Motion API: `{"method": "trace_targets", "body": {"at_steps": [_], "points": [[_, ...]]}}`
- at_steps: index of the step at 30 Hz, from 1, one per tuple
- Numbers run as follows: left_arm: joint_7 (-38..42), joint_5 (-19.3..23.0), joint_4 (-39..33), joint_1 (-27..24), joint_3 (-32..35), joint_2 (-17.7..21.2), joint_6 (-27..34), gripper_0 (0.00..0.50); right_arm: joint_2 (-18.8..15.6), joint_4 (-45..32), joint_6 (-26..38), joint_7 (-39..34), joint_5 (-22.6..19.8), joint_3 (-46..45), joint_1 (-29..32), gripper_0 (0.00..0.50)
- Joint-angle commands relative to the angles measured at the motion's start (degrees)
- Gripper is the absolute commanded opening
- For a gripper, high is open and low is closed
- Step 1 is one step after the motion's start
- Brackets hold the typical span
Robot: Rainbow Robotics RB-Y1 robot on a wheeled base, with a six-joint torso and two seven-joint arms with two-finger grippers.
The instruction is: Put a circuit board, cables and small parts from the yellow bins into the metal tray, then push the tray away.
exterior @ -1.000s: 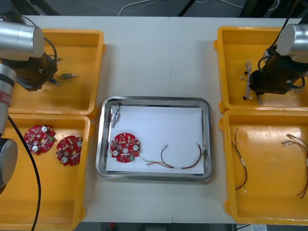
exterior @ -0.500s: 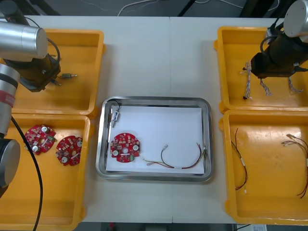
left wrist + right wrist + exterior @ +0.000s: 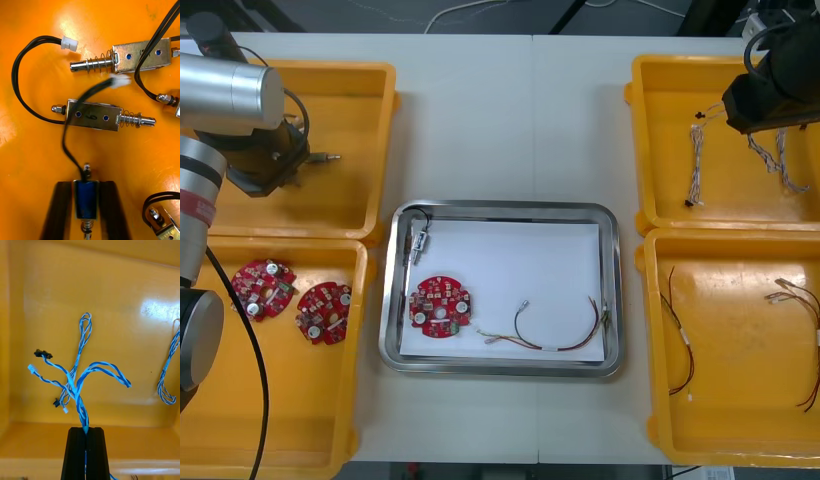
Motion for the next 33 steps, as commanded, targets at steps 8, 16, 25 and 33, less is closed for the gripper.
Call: {"method": "trace_targets", "body": {"at_steps": [8,16,25,33], "points": [[-1.7,0.8,-0.8,-3.0,-1.1,-0.6,-0.1,0.000,-3.0,-9.0,4.0,11.5,-9.4,-3.2,-0.4,0.000],[-2.9,0.8,-9.0,-2.9,0.5,-0.1,9.4,0.000,-2.4,-16.7,4.0,20.0,-17.2,3.1,-0.4,0.000],[-4.6,1.5,-21.2,-2.9,1.1,0.7,22.7,0.000,2.8,-21.9,4.0,24.1,-22.9,11.8,-0.3,0.000],[-9.5,5.8,-29.7,-2.1,2.4,2.0,29.2,0.000,5.2,-23.2,2.0,25.0,-24.0,22.2,-0.3,0.000]]}}
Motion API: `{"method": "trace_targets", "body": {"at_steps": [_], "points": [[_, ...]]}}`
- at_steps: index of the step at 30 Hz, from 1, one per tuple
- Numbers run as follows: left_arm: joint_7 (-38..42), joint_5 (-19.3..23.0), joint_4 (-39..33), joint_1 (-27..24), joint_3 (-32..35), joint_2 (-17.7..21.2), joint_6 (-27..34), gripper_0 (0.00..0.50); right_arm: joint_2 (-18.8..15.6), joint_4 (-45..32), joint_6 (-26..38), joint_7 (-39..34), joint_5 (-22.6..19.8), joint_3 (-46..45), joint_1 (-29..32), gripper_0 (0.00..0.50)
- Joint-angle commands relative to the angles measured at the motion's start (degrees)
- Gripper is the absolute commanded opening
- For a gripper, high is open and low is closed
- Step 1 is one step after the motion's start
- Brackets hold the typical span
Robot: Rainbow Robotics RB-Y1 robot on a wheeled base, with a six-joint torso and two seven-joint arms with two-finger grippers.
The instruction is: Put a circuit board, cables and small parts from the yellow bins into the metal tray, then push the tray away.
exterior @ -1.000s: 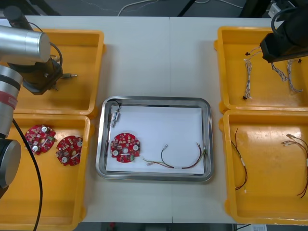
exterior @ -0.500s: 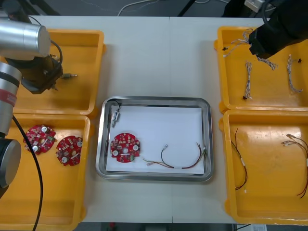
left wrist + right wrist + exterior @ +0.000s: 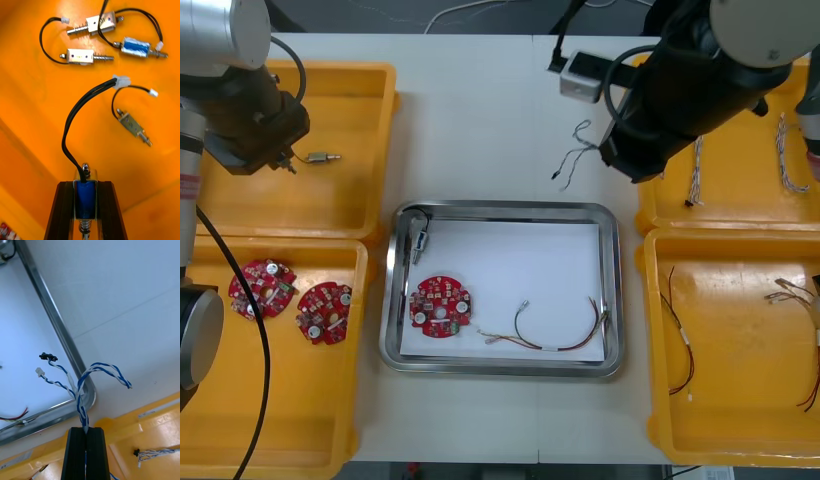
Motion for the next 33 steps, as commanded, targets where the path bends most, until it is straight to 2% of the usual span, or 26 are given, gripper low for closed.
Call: {"method": "trace_targets", "body": {"at_steps": [1,5,8,17,28,33], "points": [[-8.2,3.2,-5.8,-1.9,2.2,2.0,1.5,0.000,1.9,-2.0,-1.8,2.6,-0.1,6.0,-0.4,0.000],[-9.0,8.3,-13.1,1.2,1.2,3.8,1.5,0.000,2.8,-1.7,-5.7,3.5,3.2,13.5,-0.4,0.000],[-10.6,11.0,-16.6,3.2,0.4,4.9,1.5,0.000,3.4,-0.1,-8.0,4.0,3.6,16.5,-0.4,0.000],[-19.0,16.5,-20.6,4.3,-0.2,6.1,1.5,0.000,4.1,4.5,-16.2,5.0,5.8,26.5,-0.4,0.000],[-31.5,18.6,-24.6,6.7,-2.1,5.5,1.5,0.000,2.7,8.0,-22.9,5.9,6.4,32.6,1.7,0.000],[-36.2,20.1,-24.6,7.0,-2.4,6.3,1.5,0.000,1.8,8.0,-23.2,6.3,6.3,33.0,2.0,0.000]]}}
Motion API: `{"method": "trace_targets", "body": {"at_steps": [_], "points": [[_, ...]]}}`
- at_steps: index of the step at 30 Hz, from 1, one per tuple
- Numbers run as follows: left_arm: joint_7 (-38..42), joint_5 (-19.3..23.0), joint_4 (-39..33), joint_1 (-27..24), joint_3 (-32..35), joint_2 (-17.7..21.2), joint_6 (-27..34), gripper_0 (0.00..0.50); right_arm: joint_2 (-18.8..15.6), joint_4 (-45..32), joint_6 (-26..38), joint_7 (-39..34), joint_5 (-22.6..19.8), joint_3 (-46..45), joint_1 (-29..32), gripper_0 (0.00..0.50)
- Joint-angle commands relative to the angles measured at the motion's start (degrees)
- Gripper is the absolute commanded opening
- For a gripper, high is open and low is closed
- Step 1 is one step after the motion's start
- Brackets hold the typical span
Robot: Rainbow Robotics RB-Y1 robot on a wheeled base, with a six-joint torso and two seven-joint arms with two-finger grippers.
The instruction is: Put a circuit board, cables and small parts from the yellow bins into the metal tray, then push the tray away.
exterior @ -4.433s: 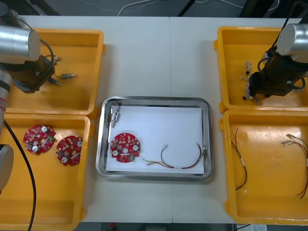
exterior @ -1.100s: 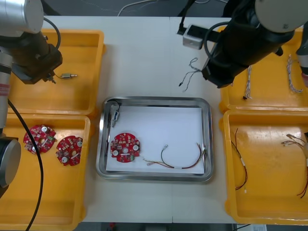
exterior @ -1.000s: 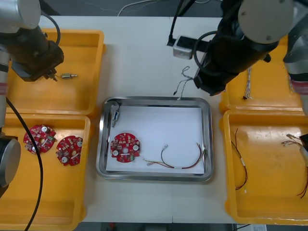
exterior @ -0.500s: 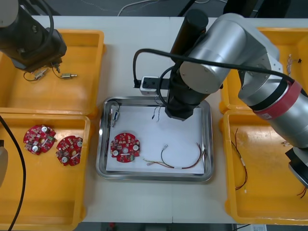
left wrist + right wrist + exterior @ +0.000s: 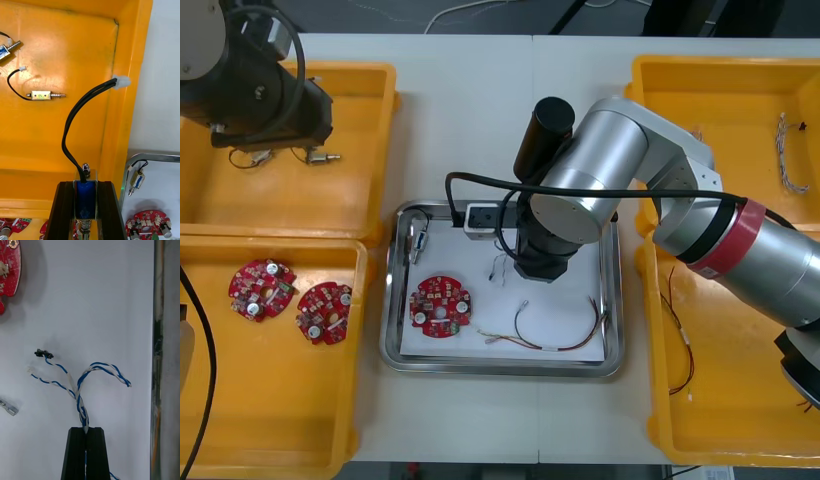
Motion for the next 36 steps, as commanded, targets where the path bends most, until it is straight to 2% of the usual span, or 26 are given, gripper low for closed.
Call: {"method": "trace_targets", "body": {"at_steps": [1,9,14,16,17,19,20,24,36], "points": [[-7.4,2.6,-2.1,0.7,-1.5,3.1,0.4,0.000,-1.4,-0.8,-0.8,2.7,0.5,1.4,0.8,0.000],[-9.3,9.0,-2.4,1.4,-1.6,4.2,0.4,0.000,-2.5,0.6,-2.2,2.7,1.0,2.1,0.9,0.000],[-10.5,8.5,-5.8,3.1,-1.6,4.2,0.4,0.000,-2.8,1.1,-2.3,2.5,0.9,2.1,0.9,0.000],[-12.3,8.9,-6.2,3.3,-1.6,4.9,0.4,0.000,-3.0,1.1,-2.3,2.4,0.7,2.1,0.9,0.101],[-14.0,8.8,-6.2,3.3,-1.6,5.4,0.4,0.000,-3.1,1.0,-2.4,2.4,0.6,2.1,0.9,0.307],[-15.2,8.7,-6.3,3.3,-1.5,5.5,0.4,0.000,-3.3,1.0,-2.4,2.4,0.6,2.1,0.9,0.458],[-15.5,8.8,-6.4,3.2,-1.4,5.7,0.4,0.000,-3.4,0.9,-2.4,2.5,0.7,2.1,0.9,0.500],[-15.5,10.6,-6.9,3.5,-1.3,7.0,0.4,0.000,-3.9,-0.5,-1.8,2.4,0.0,0.9,0.9,0.500],[-14.2,12.3,-7.2,4.1,-1.2,7.5,0.4,0.000,-2.8,-7.7,8.8,2.2,-1.4,-8.1,0.9,0.500]]}}
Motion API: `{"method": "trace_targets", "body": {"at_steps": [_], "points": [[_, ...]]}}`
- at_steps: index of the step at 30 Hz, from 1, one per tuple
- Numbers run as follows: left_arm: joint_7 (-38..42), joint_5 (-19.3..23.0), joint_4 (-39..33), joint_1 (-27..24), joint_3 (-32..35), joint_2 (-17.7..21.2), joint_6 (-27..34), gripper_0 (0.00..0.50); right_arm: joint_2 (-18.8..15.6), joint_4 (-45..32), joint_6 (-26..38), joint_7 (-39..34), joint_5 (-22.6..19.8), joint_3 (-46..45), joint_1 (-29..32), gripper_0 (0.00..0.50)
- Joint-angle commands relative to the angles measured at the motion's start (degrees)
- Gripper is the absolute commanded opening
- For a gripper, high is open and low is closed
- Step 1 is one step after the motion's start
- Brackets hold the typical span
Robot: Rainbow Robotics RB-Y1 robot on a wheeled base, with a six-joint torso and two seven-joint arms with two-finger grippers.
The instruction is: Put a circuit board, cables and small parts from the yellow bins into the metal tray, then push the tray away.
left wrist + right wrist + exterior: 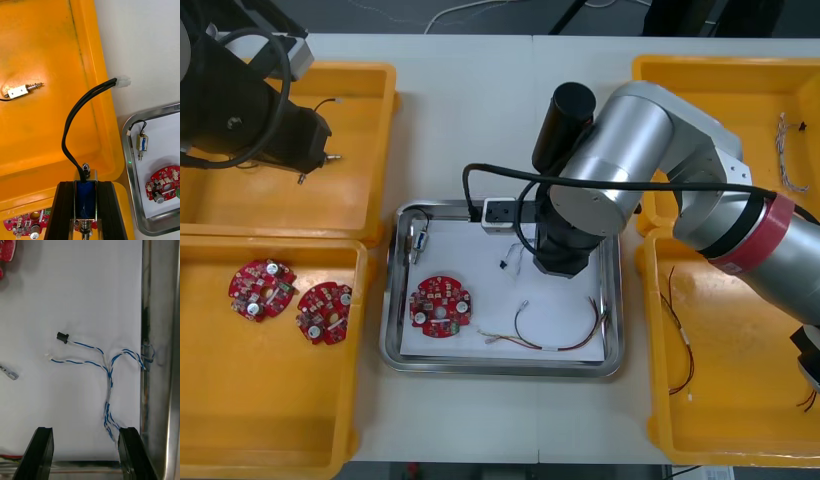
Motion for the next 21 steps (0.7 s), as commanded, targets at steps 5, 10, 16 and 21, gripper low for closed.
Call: {"method": "trace_targets", "body": {"at_steps": [5,10,16,21], "points": [[-0.4,1.5,-2.2,0.8,-0.3,2.4,0.4,0.000,0.4,-3.2,4.9,1.1,-4.2,-8.8,0.3,0.500],[1.1,2.3,-3.9,2.0,-0.3,2.5,0.4,0.000,0.8,-5.1,8.9,-3.2,-5.0,-13.1,0.3,0.500],[3.3,2.8,-7.1,4.6,-0.5,2.4,0.4,0.000,0.8,-7.8,15.8,-16.1,-5.7,-19.3,0.2,0.500],[9.9,1.8,-12.5,7.6,-4.2,2.4,0.4,0.000,0.0,-7.8,16.5,-25.1,-6.5,-25.5,0.3,0.500]]}}
